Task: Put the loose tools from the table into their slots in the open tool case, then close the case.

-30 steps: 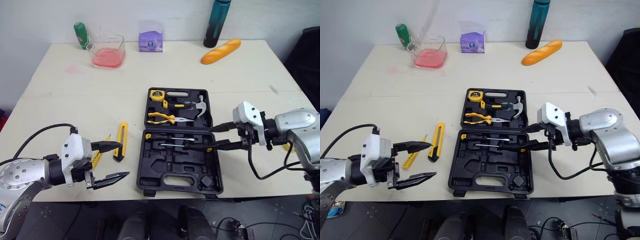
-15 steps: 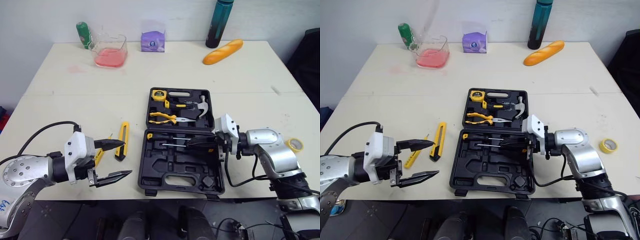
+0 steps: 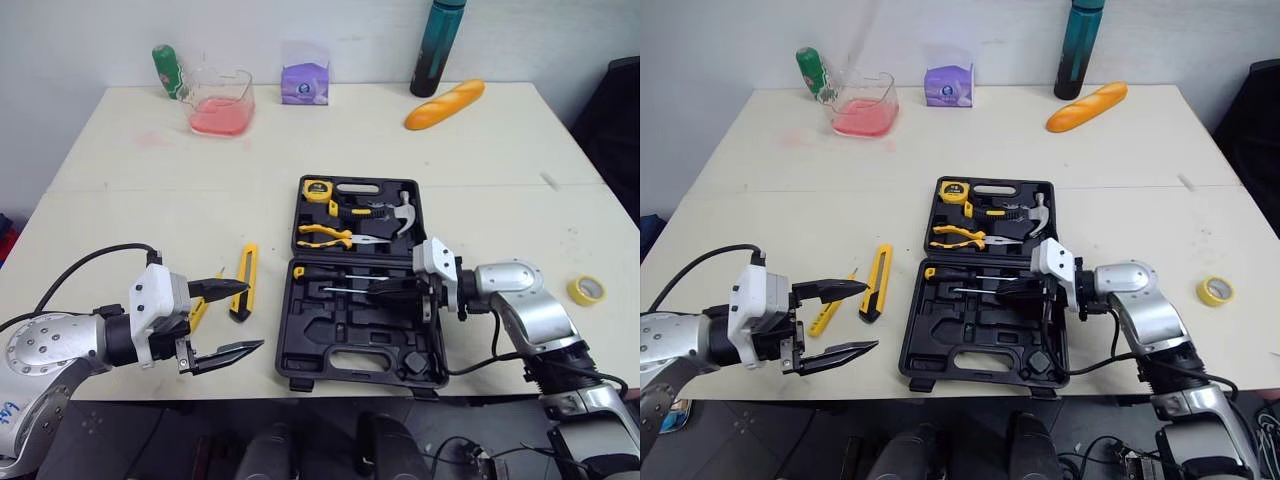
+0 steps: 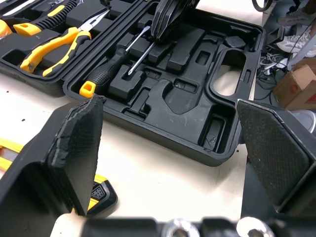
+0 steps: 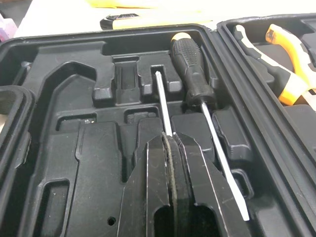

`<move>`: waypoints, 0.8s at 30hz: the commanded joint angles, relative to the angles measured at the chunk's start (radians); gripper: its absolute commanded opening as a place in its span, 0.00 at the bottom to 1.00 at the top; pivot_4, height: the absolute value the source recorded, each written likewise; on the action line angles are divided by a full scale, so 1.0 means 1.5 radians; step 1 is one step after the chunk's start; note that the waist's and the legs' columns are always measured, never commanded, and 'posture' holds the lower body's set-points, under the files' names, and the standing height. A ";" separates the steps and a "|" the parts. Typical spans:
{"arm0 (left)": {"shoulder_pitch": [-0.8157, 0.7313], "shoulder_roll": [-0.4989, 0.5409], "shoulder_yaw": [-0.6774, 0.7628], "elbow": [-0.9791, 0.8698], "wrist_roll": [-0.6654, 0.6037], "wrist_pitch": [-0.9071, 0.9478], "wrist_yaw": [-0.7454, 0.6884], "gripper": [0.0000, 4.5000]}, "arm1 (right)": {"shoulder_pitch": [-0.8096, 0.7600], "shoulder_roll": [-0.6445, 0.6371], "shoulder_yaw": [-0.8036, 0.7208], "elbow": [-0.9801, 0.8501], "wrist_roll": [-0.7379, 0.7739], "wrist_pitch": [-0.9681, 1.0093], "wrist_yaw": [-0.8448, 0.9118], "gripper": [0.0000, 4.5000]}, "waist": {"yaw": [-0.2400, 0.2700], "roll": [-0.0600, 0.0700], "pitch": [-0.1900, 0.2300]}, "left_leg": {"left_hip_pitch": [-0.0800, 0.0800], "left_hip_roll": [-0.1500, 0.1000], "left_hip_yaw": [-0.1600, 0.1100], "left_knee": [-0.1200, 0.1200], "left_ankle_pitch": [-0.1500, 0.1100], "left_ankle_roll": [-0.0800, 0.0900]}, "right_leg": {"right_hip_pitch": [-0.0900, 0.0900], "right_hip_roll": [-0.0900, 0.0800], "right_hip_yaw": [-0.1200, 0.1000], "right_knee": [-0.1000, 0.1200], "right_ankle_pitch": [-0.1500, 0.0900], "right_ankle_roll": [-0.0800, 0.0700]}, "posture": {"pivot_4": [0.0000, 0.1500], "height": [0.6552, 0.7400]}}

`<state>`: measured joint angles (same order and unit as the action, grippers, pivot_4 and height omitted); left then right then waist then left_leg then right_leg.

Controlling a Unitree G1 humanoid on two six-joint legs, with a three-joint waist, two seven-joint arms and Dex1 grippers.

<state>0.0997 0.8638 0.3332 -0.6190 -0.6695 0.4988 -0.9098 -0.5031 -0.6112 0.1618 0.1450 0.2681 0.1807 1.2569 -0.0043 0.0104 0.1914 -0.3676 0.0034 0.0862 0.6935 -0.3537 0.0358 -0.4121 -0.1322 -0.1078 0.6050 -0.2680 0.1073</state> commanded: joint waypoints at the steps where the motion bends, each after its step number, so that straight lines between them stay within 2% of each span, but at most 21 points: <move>1: 0.009 -0.006 0.012 -0.023 -0.003 -0.011 0.004 1.00 | 0.000 -0.004 0.031 0.030 -0.049 0.039 -0.030 0.02 | 0.000 -0.001 -0.001 | 0.000 0.000 0.000 0.000 0.000 0.000 | 0.000 0.000 0.000 0.000 0.000 0.000 | 1.00 0.94; 10: 0.027 -0.007 0.022 -0.031 -0.003 -0.009 0.007 1.00 | 0.009 0.006 0.090 0.002 -0.069 0.123 -0.067 0.02 | -0.003 -0.010 -0.008 | 0.008 0.005 0.000 0.000 -0.004 -0.004 | 0.007 -0.001 0.003 -0.002 -0.002 -0.004 | 1.00 0.94; 15: 0.028 -0.010 0.022 -0.030 0.003 -0.010 0.013 1.00 | 0.010 0.018 0.091 -0.011 -0.061 0.116 -0.066 0.02 | -0.007 -0.011 -0.009 | 0.011 0.008 -0.002 0.000 -0.007 -0.009 | 0.010 0.001 0.002 -0.001 -0.004 -0.008 | 1.00 0.94; 19: 0.033 -0.016 0.029 -0.028 0.003 -0.013 0.020 1.00 | 0.015 0.023 0.052 -0.021 -0.027 0.042 -0.034 0.02 | -0.014 -0.010 -0.009 | 0.011 0.008 -0.003 -0.001 -0.006 -0.008 | 0.009 0.001 0.001 0.000 -0.005 -0.010 | 1.00 0.94; 23: 0.026 -0.019 0.068 0.006 -0.005 -0.008 0.031 1.00 | 0.020 0.005 -0.068 -0.069 0.104 0.041 0.015 0.02 | -0.014 -0.008 -0.007 | 0.009 0.008 -0.003 -0.002 -0.005 -0.007 | 0.007 0.002 0.001 0.000 -0.005 -0.010 | 1.00 0.94; 24: 0.028 -0.021 0.081 0.019 0.000 -0.015 0.031 1.00 | 0.022 -0.016 -0.097 -0.083 0.141 0.086 0.021 0.02 | -0.014 -0.006 -0.005 | 0.008 0.008 -0.003 -0.002 -0.005 -0.007 | 0.007 0.002 0.001 0.000 -0.005 -0.010 | 1.00 0.94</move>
<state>0.1407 0.8389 0.4012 -0.6038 -0.6640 0.4992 -0.8712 -0.4559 -0.5878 0.1183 0.0801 0.3819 0.2610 1.2625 -0.0247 0.0008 0.1835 -0.3554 0.0148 0.0818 0.6906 -0.3613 0.0255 -0.4020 -0.1302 -0.1067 0.6050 -0.2759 0.0927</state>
